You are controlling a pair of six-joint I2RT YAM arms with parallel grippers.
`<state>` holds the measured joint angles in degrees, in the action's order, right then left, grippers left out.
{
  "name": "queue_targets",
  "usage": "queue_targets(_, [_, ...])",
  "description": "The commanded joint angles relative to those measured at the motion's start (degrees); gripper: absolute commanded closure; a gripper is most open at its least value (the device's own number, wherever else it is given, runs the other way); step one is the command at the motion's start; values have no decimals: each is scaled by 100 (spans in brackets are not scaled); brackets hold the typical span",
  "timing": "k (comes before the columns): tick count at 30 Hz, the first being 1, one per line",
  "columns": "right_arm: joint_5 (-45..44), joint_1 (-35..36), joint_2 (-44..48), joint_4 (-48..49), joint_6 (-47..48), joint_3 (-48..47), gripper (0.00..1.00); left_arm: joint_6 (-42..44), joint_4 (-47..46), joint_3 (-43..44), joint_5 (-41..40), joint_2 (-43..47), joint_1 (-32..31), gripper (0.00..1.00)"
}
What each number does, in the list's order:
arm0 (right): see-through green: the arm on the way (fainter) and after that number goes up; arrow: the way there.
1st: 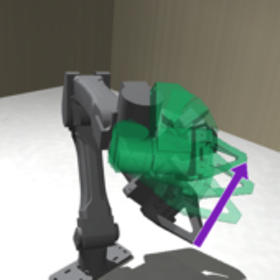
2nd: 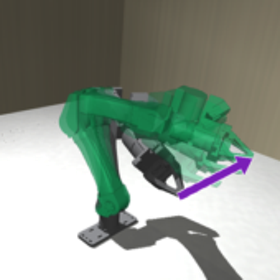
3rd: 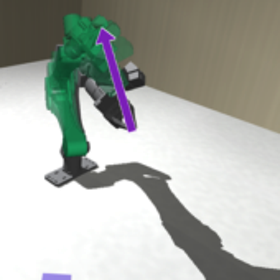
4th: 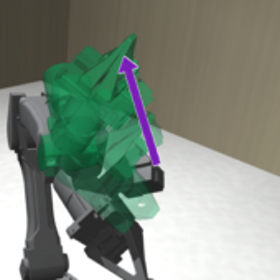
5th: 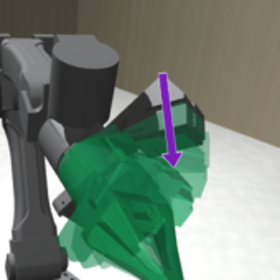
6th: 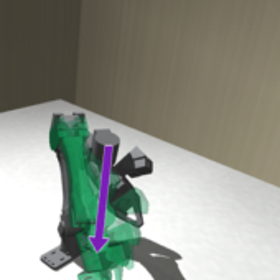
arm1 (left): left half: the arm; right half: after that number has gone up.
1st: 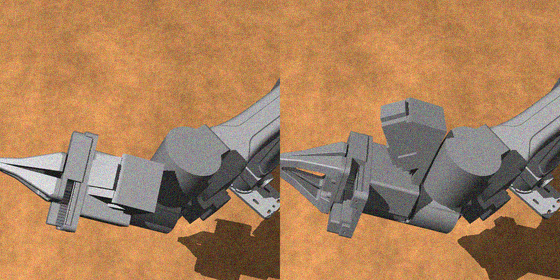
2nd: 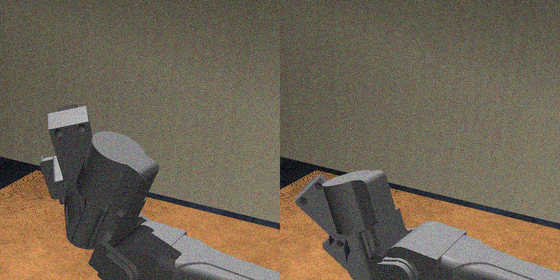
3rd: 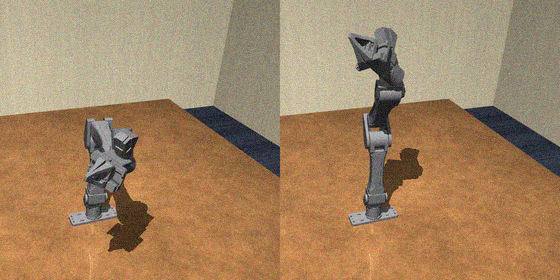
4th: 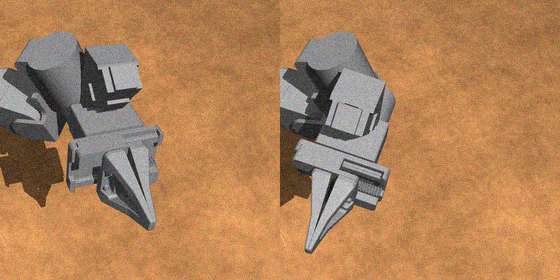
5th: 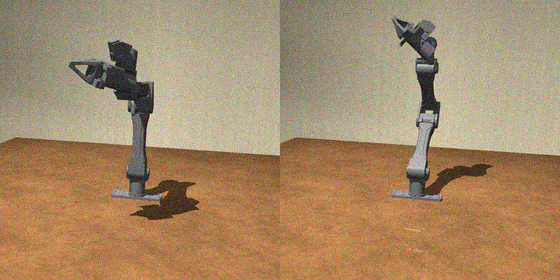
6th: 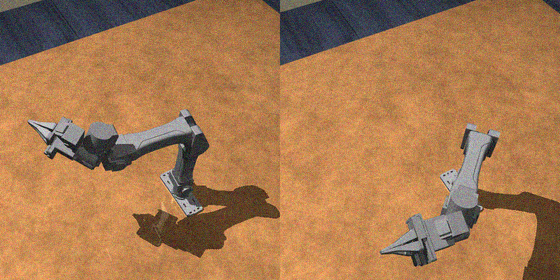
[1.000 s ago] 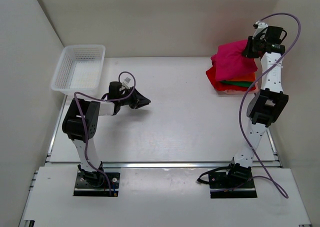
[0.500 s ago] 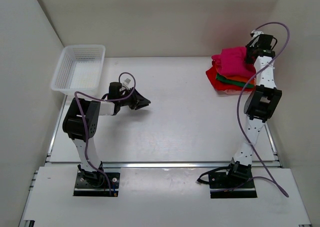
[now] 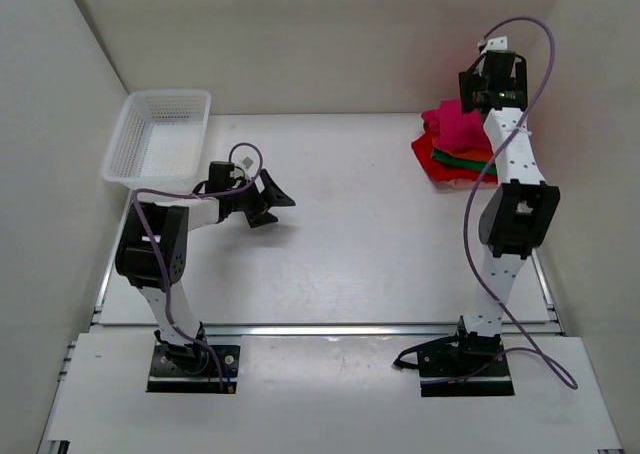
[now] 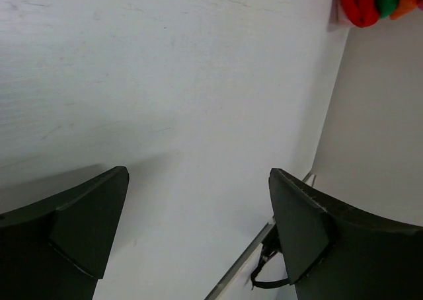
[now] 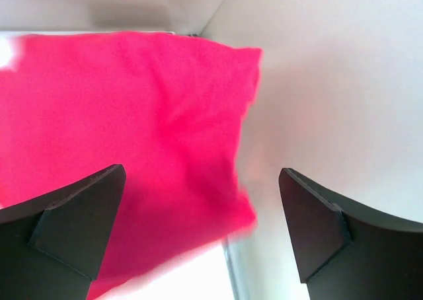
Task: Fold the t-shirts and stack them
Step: Put the neatly folded tshirt into the corner of the board with the right arm
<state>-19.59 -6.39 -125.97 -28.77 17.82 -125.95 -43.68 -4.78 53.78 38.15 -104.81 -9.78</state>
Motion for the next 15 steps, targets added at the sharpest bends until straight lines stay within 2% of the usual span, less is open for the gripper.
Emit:
queue_targets(1, [-90,191,2071,503,-655,891,1,771,950,168,114,488,274,1])
queue_targets(3, [139,419,2810,908,-772,2218,1,1105,1477,229,79,654,372,1])
queue_targets(6, [-123,1069,3446,813,-903,2951,1,1493,2065,291,-342,1102,328,2])
queue_targets(9, [-299,1919,3833,285,-1333,3731,1,2056,2778,449,-904,1665,144,1])
queue_targets(10, [-456,2097,4052,267,-1386,3927,0,2213,2824,441,-1123,1979,100,1])
queue_targets(12, [-615,2676,4518,390,-1727,4917,1,2381,2929,265,-1423,2499,108,1])
queue_targets(15, [-38,3142,5196,496,-2317,5929,1,2531,2921,-148,-1713,3466,266,2])
